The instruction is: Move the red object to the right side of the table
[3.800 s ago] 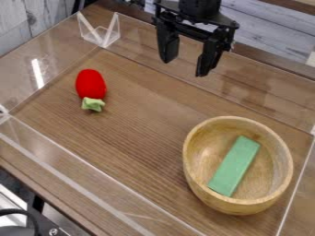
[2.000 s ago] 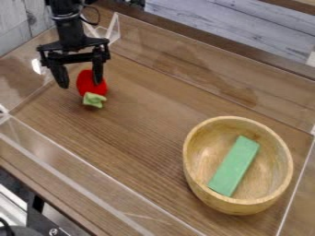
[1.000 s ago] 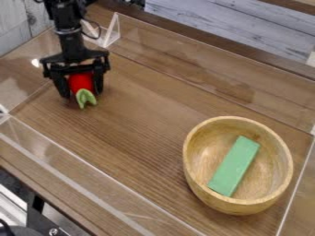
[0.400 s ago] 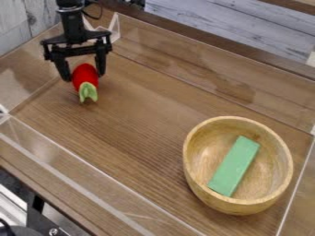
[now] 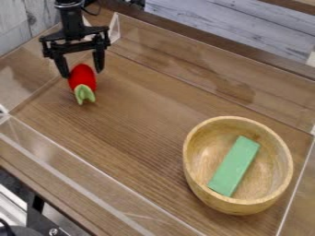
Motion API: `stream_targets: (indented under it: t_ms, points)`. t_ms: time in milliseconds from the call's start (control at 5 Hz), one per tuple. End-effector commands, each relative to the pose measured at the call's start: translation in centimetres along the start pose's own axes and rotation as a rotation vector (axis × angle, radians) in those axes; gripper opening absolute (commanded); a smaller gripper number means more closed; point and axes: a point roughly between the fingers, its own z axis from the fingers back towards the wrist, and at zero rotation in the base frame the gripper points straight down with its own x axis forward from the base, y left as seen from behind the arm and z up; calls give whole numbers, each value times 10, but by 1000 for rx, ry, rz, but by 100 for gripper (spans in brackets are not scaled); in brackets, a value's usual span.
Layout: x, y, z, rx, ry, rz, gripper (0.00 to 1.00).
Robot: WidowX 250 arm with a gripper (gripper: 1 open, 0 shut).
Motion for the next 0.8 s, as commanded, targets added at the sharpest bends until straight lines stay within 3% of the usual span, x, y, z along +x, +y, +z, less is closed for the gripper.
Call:
stream_targets:
  t_ms: [0, 200, 400, 600]
  points:
    - [3, -7, 7, -9, -43, 47, 100]
    - [-5, -9, 7, -11, -43, 67, 0]
    - [-24, -33, 23, -28, -49, -37, 0]
    - [-50, -71, 30, -31, -46, -199, 0]
